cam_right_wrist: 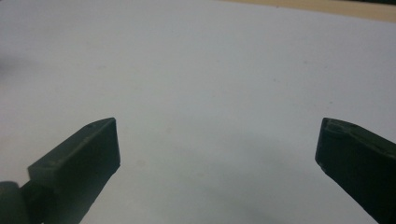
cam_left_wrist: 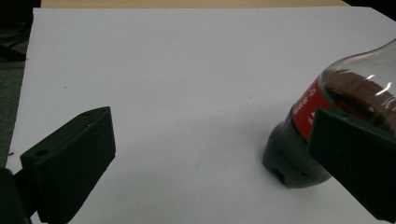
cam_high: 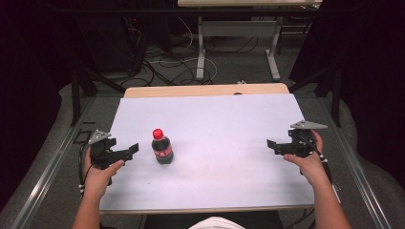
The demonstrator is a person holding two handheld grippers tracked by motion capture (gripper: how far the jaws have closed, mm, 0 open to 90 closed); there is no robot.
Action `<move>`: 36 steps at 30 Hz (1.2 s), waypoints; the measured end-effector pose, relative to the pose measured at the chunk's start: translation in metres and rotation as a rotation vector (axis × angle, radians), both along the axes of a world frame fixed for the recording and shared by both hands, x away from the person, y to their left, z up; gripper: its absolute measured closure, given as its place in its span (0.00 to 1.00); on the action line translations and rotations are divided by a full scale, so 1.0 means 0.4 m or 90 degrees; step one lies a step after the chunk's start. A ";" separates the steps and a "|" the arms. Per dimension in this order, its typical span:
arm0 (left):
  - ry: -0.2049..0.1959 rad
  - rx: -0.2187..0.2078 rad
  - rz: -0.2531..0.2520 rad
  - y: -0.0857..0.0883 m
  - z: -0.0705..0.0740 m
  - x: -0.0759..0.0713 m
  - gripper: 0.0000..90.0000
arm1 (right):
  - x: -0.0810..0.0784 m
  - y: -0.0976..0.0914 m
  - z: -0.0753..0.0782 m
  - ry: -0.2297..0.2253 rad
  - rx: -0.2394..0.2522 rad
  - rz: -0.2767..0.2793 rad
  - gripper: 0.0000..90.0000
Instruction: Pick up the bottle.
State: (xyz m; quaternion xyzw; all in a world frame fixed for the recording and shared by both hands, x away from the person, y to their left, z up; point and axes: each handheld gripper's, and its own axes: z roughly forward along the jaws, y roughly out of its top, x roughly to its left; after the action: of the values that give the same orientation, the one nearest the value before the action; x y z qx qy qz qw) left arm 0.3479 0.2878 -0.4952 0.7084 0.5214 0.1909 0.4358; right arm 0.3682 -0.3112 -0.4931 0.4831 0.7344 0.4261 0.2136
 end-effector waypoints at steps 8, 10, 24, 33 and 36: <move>-0.028 -0.013 -0.039 -0.016 0.045 -0.020 0.01 | -0.034 0.015 0.029 -0.022 -0.035 -0.010 0.01; -0.033 -0.015 -0.058 -0.026 0.057 -0.028 0.02 | -0.034 0.017 0.034 -0.025 -0.036 -0.009 0.01; -0.057 -0.013 -0.142 -0.123 0.064 -0.046 0.09 | -0.037 0.064 0.038 -0.067 -0.059 0.010 0.03; -0.029 0.006 -0.151 -0.181 -0.003 -0.021 0.16 | -0.031 0.082 0.021 -0.062 -0.051 0.022 0.04; -0.026 0.015 -0.158 -0.189 -0.016 -0.014 0.18 | -0.030 0.086 0.017 -0.052 -0.051 0.024 0.05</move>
State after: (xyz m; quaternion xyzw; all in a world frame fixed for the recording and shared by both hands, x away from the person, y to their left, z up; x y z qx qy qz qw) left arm 0.3425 0.2122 -0.5017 0.7685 0.4187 0.1563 0.4578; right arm 0.3561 -0.2767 -0.4864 0.4423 0.7506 0.4199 0.2541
